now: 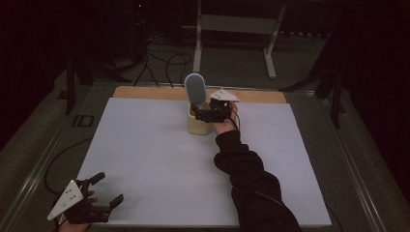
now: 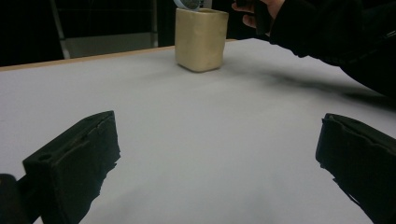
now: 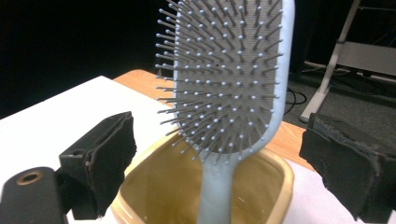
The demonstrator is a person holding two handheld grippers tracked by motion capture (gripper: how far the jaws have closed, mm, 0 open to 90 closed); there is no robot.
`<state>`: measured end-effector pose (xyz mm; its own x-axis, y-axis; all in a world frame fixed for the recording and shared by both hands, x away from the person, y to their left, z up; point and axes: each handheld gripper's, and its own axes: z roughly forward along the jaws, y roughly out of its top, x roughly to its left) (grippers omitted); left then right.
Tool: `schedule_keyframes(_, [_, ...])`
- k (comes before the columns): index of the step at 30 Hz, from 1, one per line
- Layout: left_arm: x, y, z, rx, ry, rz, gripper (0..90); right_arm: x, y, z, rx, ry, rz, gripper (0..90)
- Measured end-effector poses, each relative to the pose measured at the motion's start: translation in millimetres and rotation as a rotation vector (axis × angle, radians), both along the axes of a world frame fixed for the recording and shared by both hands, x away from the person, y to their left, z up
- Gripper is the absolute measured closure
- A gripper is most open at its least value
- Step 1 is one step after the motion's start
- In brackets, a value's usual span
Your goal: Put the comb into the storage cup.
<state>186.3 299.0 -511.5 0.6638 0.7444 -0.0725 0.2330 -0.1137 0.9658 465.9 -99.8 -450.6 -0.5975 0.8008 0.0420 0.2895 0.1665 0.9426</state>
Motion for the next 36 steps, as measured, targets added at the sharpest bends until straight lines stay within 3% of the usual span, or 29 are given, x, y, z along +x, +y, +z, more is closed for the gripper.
schedule_keyframes(17, [-2.6, 1.2, -0.3, 0.001, -0.003, -0.004, 0.0, -6.0, -7.0, 9.7, -0.015, 0.028, 0.016, 9.6])
schedule_keyframes(30, [-2.5, 0.1, 0.5, 0.003, -0.01, -0.012, 0.0, -26.0, -21.5, 20.5, -0.039, 0.061, 0.042, 9.6])
schedule_keyframes(36, [-2.8, 0.7, 0.7, 0.002, -0.011, -0.009, 0.0, -35.4, -31.5, 24.6, -0.022, 0.065, 0.062, 9.6])
